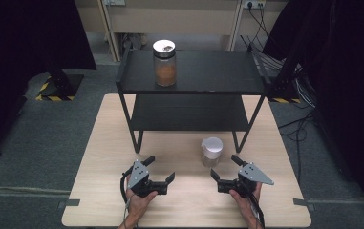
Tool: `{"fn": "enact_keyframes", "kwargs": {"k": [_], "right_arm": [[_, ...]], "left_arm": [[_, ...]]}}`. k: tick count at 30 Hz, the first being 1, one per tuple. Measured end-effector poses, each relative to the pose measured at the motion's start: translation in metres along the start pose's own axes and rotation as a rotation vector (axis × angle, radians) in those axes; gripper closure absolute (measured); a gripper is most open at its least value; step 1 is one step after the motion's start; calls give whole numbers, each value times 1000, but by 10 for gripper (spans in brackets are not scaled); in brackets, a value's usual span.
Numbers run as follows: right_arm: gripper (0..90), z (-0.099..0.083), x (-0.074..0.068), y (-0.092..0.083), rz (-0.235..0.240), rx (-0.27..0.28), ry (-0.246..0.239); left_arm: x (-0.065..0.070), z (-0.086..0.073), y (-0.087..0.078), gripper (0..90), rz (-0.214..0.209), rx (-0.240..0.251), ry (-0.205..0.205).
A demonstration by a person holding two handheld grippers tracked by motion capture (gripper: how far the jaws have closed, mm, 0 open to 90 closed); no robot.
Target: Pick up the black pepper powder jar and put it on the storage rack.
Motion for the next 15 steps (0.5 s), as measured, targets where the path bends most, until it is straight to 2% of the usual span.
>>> {"fn": "enact_keyframes", "kwargs": {"k": [7, 15], "right_arm": [[5, 1, 5, 11, -28, 2, 5], [5, 3, 4, 22, -30, -6, -1]], "left_arm": [[0, 0, 0, 3, 4, -4, -3], [0, 0, 0, 3, 6, -3, -4]]}}
Point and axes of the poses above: each handheld gripper's, and its own axes: y roughly forward along the jaws, z roughly out of its top, x roughly to its right, the point moved 9 cm from there along y, roughly forward along the jaws, and after that the axes turned 8 degrees about y, right-handed, at the moved point
